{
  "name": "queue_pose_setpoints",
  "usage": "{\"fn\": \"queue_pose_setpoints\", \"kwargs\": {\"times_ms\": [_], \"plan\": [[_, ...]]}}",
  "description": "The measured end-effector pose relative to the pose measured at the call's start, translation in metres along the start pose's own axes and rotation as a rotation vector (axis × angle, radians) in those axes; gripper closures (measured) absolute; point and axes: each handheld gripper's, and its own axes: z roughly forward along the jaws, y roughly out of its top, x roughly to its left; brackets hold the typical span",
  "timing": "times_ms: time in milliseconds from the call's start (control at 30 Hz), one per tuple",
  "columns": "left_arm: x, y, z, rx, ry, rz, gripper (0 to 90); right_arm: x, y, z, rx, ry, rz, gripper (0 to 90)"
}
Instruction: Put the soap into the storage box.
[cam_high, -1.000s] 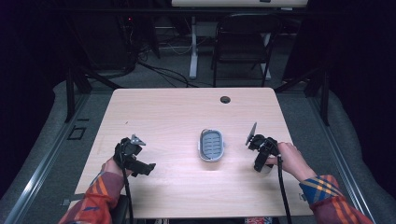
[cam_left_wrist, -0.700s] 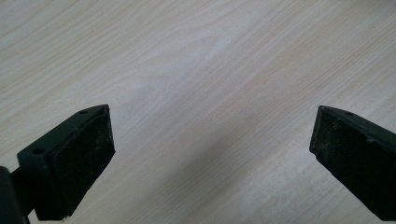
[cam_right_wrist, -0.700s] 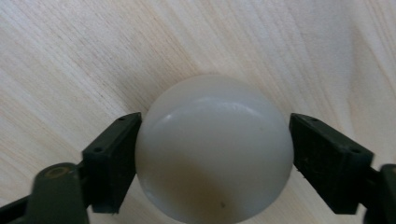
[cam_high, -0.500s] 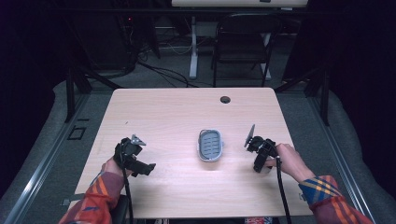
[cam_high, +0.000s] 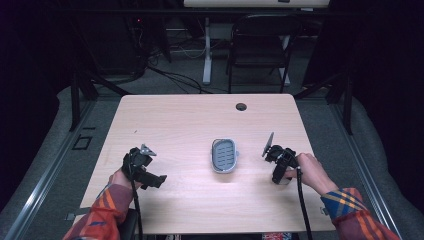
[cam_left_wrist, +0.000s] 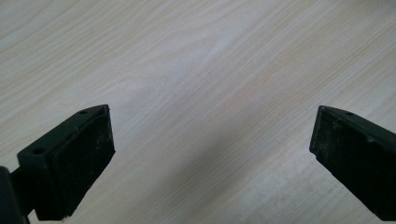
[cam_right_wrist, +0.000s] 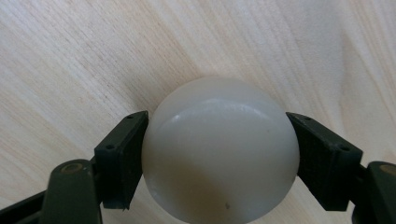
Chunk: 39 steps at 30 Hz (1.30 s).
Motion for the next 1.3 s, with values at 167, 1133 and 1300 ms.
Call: {"fn": "queue_pose_setpoints", "kwargs": {"times_ms": [167,1133,1300], "plan": [[0.000,0.000,0.000,0.007,-0.002,0.003,0.0,0.001,-0.001,-0.006,-0.012,-0.007,-0.001,24.1],[-0.002,0.005,0.004,0.008,-0.008,0.017,0.0,-0.002,0.017,-0.036,-0.033,-0.017,-0.021,24.2],[-0.002,0.005,0.004,0.009,-0.011,0.017,0.0,-0.002,0.021,-0.038,-0.042,-0.014,-0.022,24.2]]}}
